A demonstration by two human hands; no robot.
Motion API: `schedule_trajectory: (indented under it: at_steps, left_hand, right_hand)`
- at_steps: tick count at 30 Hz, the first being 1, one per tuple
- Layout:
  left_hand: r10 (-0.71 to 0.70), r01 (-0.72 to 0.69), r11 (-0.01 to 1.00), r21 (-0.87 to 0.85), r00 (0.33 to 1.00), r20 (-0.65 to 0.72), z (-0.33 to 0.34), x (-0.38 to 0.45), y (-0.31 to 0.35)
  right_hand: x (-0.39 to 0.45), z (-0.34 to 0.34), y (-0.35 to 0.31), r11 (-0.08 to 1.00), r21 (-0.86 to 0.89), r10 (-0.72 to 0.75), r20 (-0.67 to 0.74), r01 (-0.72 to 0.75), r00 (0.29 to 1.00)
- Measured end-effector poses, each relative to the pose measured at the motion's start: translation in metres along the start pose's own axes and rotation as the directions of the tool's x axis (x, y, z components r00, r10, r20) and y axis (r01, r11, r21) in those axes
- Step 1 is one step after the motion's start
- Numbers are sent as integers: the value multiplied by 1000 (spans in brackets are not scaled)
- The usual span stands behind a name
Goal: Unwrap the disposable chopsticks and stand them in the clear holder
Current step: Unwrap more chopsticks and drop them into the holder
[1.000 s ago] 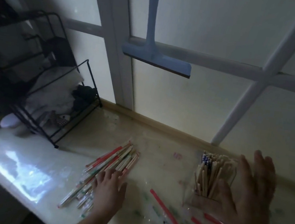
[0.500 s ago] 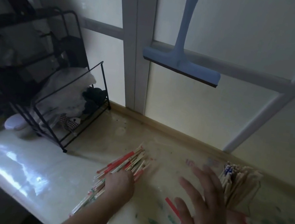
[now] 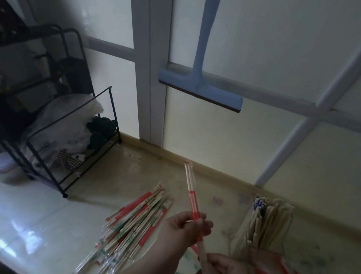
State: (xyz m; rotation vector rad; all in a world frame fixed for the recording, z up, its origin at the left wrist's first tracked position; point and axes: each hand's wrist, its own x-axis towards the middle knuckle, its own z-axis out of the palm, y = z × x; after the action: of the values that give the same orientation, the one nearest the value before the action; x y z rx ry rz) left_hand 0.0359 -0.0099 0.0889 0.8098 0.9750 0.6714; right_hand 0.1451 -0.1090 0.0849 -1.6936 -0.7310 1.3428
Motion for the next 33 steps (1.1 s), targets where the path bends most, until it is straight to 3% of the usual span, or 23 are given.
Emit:
schedule_trajectory:
  at_steps: [8, 18, 24, 26, 29, 33]
  left_hand:
    - [91, -108, 981, -162, 990, -108, 17, 8, 50]
    - [204, -212, 976, -56, 971, -125, 43, -17, 35]
    - [197, -202, 979, -17, 969, -149, 44, -20, 29]
    - [190, -200, 979, -44, 967, -171, 41, -16, 33]
    - [126, -168, 962, -213, 972, -198, 33, -4, 43]
    - [8, -33, 948, -315, 997, -80, 24, -2, 44]
  right_hand:
    - [-27, -25, 7, 995, -64, -84, -27, 82, 996]
    - [-39, -49, 7, 995, -54, -84, -54, 81, 995]
    - [-41, -54, 17, 993, -79, -95, -54, 91, 994]
    - [-41, -53, 15, 994, -21, -113, -106, 112, 988]
    - [-42, -55, 2, 964, 200, -125, -252, 178, 960]
    - [-42, -61, -25, 786, 523, -126, -386, 329, 914]
